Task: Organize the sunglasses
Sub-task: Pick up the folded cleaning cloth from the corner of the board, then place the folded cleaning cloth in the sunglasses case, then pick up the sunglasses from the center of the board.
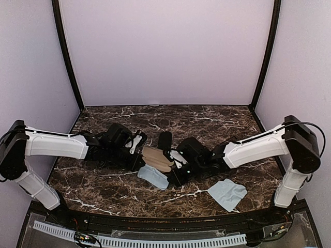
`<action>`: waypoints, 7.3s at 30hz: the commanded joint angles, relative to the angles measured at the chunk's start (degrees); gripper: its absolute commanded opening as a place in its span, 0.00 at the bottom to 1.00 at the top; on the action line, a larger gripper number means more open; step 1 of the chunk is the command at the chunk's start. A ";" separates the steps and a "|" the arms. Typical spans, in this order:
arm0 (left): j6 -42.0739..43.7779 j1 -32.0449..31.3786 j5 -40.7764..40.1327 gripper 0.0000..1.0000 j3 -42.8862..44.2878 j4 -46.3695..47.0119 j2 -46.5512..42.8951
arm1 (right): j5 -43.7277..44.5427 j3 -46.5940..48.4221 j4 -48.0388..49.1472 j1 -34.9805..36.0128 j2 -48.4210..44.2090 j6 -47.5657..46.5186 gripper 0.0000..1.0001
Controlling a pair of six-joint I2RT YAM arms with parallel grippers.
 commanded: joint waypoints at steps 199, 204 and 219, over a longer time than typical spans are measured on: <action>2.23 -0.76 -17.97 0.63 8.08 -6.19 3.20 | 11.45 5.91 -19.88 -25.11 1.92 -9.93 0.16; 2.31 -0.76 -18.02 0.63 7.92 -6.02 3.53 | 10.47 4.45 -19.92 -25.22 -0.31 -8.79 0.30; 2.08 -0.85 -18.09 0.64 7.06 -5.56 3.58 | 7.36 -0.95 -18.24 -25.21 -2.39 -6.45 0.27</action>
